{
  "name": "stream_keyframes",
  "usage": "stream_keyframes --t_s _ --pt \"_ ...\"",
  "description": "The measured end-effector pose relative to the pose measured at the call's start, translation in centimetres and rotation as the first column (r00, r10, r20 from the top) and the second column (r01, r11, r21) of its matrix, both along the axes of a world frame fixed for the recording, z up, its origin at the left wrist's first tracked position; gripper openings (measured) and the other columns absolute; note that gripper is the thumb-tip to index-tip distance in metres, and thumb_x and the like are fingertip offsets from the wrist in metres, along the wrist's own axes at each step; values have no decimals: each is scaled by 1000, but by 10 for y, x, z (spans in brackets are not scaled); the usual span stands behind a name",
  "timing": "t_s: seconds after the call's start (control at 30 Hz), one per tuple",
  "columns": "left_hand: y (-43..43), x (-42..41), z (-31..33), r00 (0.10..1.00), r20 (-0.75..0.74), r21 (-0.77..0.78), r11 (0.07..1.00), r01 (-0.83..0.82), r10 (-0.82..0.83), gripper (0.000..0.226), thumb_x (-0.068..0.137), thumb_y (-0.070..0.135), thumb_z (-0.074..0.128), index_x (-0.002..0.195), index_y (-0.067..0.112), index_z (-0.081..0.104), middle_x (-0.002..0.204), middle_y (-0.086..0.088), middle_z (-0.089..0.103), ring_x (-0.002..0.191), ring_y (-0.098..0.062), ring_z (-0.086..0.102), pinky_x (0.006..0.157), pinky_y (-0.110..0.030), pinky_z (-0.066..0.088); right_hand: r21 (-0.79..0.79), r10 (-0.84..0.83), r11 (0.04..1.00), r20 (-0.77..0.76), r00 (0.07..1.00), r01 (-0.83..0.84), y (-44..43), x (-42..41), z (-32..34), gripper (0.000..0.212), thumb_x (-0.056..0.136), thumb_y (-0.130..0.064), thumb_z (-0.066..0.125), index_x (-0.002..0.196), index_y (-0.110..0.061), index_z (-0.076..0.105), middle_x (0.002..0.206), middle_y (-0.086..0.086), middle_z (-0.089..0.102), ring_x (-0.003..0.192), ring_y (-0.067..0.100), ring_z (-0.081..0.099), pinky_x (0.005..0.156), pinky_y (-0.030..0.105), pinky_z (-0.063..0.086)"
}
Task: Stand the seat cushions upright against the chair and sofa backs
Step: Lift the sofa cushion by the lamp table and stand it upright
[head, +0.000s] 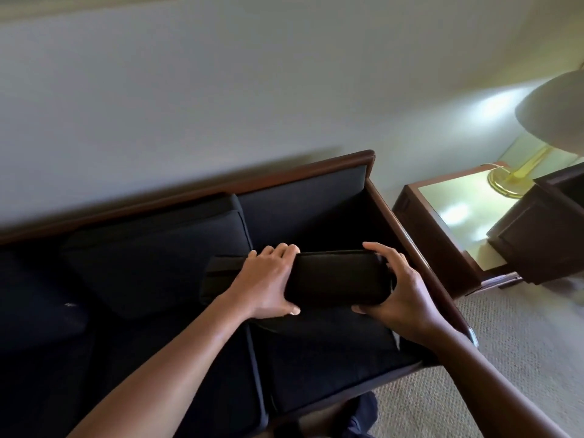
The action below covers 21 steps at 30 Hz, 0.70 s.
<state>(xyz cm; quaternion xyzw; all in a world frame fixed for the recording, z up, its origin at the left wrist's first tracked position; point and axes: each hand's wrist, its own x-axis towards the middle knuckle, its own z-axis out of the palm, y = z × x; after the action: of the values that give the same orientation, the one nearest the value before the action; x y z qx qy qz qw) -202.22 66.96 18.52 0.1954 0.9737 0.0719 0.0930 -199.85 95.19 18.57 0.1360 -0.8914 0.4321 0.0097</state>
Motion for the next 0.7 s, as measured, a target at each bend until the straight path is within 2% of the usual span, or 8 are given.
stream_keyframes --t_s 0.1,0.2,0.27,0.37,0.47,0.53,0.63,0.7 --pt "-56 20 -6 980 97 242 951 -192 173 101 57 63 91 139 33 39 132 14 52 119 -16 55 102 -45 47 -42 95 995 -16 995 -95 -54 -15 24 111 43 -25 98 141 -45 48 119 -8 59 112 7 59 92 26 51" --pt "-108 41 -26 894 296 444 780 -441 337 100 50 55 96 133 43 41 124 20 57 113 -9 60 94 -38 53 -20 228 973 -13 974 -228 -116 -35 38 109 43 -23 94 140 -45 49 116 -9 56 110 9 59 94 20 49" --pt "-134 58 -48 817 410 495 652 -574 407 100 54 43 100 135 44 41 123 18 59 112 -7 62 90 -33 54 36 335 941 30 942 -336 -162 -44 30 109 49 -24 93 144 -45 43 113 -10 51 111 14 54 95 17 42" --pt "-159 83 -88 746 488 486 569 -663 453 98 70 21 93 143 49 35 137 17 51 126 -11 57 91 -24 50 137 461 868 136 877 -477 -220 -47 -4 108 60 -26 88 152 -41 31 115 -10 40 112 18 42 100 31 42" --pt "-176 100 -105 646 685 527 384 -758 335 115 78 1 83 153 59 17 146 22 43 136 -7 49 95 -26 51 190 516 820 165 840 -541 -263 -40 -44 101 68 -43 87 153 -32 33 126 -12 41 122 14 32 110 38 37" --pt "-194 108 -109 585 765 547 207 -811 270 110 80 24 89 154 61 16 148 28 42 137 4 42 109 -29 39 273 565 770 131 815 -577 -284 -38 -69 102 70 -67 78 153 -31 32 141 -11 47 131 14 34 115 42 34" --pt "-220 113 -112 426 853 463 -60 -884 301 90 62 84 79 139 67 36 152 20 46 141 -9 44 121 -50 29 492 562 643 218 798 -587 -276 -39 -108 117 65 -92 58 157 -29 22 149 -6 45 134 21 41 117 44 30" --pt "-229 115 -121 363 795 466 -106 -879 486 89 59 82 82 136 54 48 146 7 54 137 -19 52 114 -47 42 615 524 583 215 824 -531 -248 -40 -129 123 62 -95 53 158 -26 22 147 -3 47 132 24 45 116 45 31"
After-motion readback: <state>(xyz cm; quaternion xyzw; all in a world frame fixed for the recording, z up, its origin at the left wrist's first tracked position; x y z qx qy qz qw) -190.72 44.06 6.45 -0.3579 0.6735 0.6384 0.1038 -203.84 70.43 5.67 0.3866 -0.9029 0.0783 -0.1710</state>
